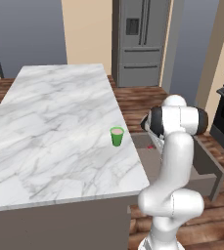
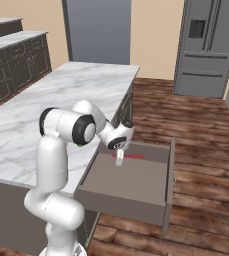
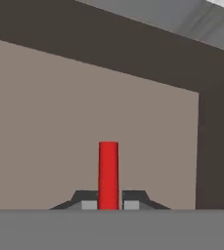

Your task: Pick up the straw from the left drawer and put it inside the smoothie cup.

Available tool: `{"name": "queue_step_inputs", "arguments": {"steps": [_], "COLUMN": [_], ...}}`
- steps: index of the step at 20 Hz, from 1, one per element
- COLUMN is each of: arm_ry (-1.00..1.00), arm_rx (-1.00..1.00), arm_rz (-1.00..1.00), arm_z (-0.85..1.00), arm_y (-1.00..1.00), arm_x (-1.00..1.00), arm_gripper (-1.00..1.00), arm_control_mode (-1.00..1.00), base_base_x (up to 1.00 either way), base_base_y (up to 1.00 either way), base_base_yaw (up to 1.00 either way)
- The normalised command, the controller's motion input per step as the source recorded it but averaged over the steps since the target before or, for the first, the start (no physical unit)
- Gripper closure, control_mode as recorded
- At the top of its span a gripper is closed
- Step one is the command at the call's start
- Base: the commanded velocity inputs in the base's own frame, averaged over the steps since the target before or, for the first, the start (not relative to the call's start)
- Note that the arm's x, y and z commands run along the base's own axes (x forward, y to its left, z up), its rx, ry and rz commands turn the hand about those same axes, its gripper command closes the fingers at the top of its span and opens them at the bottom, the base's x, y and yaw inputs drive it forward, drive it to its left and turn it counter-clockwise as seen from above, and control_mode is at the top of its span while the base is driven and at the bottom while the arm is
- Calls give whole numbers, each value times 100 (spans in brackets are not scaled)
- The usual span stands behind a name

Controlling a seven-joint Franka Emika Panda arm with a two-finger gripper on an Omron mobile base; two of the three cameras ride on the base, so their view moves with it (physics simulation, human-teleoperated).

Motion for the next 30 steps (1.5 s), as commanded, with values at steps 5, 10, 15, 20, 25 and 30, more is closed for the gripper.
{"name": "queue_step_inputs", "arguments": {"steps": [5,10,15,20,25,30], "arm_ry": [-37,-30,-24,-4,3,11], "arm_rx": [0,0,10,20,24,27], "arm_rz": [-4,-3,-1,0,0,1], "arm_z": [81,100,100,100,100,92], "arm_y": [0,-2,-2,0,0,0], "arm_x": [-53,-33,-24,-9,-1,0], "arm_gripper": [100,100,100,100,100,100], "arm_control_mode": [-100,-100,-100,-100,-100,-100], "base_base_x": [0,0,0,0,0,0], "base_base_y": [0,0,0,0,0,0], "base_base_yaw": [0,0,0,0,0,0]}}
